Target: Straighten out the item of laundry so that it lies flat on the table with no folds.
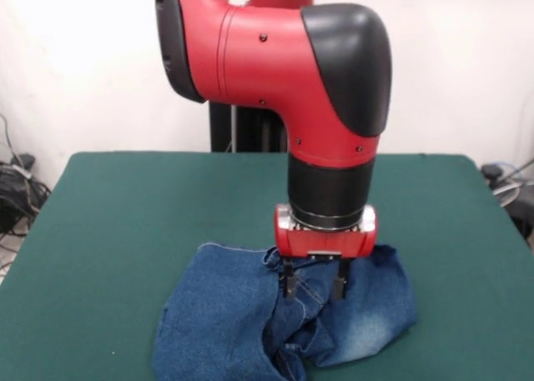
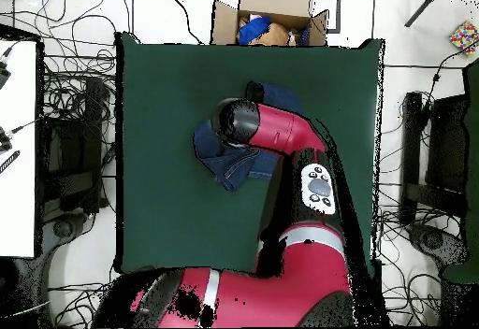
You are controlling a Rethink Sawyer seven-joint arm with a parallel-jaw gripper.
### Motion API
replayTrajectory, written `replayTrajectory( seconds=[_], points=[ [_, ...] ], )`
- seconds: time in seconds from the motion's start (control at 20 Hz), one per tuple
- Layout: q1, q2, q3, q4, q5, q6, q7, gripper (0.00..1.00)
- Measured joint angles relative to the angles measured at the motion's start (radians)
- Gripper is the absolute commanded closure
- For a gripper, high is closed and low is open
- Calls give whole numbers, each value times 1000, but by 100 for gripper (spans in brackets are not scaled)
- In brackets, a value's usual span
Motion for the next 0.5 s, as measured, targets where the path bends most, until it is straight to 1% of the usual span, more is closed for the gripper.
replayTrajectory(
  seconds=[0.5],
  points=[
    [-7,25,0,-1,0,0,0,0]
  ],
)
